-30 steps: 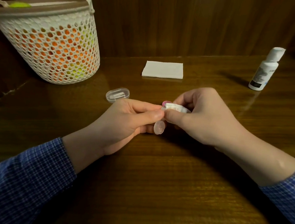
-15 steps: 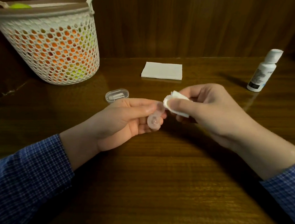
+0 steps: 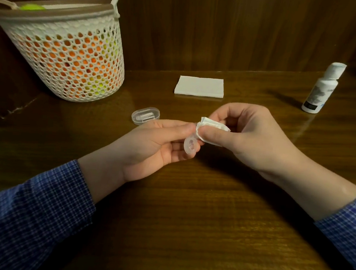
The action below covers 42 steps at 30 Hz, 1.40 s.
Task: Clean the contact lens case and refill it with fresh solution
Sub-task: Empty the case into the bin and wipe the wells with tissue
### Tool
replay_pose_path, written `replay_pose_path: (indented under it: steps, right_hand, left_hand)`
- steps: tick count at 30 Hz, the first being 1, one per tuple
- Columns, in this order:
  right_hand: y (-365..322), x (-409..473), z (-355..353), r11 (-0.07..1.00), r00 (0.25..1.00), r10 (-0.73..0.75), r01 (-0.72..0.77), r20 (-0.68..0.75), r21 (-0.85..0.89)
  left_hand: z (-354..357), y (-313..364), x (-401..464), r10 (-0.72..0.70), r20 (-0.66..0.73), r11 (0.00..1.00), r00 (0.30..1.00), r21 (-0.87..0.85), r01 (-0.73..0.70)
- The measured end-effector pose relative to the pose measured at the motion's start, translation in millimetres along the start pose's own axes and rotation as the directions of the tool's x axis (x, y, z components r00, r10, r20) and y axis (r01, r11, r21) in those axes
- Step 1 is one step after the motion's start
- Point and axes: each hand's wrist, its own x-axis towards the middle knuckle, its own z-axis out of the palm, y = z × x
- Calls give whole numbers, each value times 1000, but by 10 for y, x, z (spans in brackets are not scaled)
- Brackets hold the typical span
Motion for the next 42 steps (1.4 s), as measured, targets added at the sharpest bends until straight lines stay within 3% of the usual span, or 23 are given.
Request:
replay_pose_path:
  steps: [10,15,17,19,22,25,31,37,42]
  right_hand:
    - [-6,-13,115,986,987,129,-138,-97,-97]
    - [-17,15,135,968,977,89,-131,-193,-215]
    - [-20,12,108,968,983,81,-116,-162,-222]
    - [-29,10,53,987,989,97,-110,-115,-116]
    - [-64,29,-72,963,979,184,-160,-93,219]
    - [-56,37,-113,931,984,175,-169,11,324]
    - [-36,10,-69,959,980,113,-150,161,241]
    - [-20,-13,-7,978,983,123,-143,134,151]
    - [-28,-37,29,991,990,129,-127,65,-36]
  left_hand:
    - [-20,-9,9,-41,-26,998,999,48,42]
    - [-18,-34,23,25,-11,999,1000,43,-24]
    - [-29,-48,33,44,8,997,999,63,-45]
    - [-49,-45,31,49,49,998,998,43,-51]
    - [-79,-24,26,46,56,991,997,-130,-38]
    - [-69,-10,18,44,100,979,994,-201,-23]
    - [-39,-2,-9,99,120,987,988,-135,-82]
    - [-30,-40,-10,164,50,984,985,-80,-159]
    - [12,-55,-26,198,-67,980,978,-19,-200]
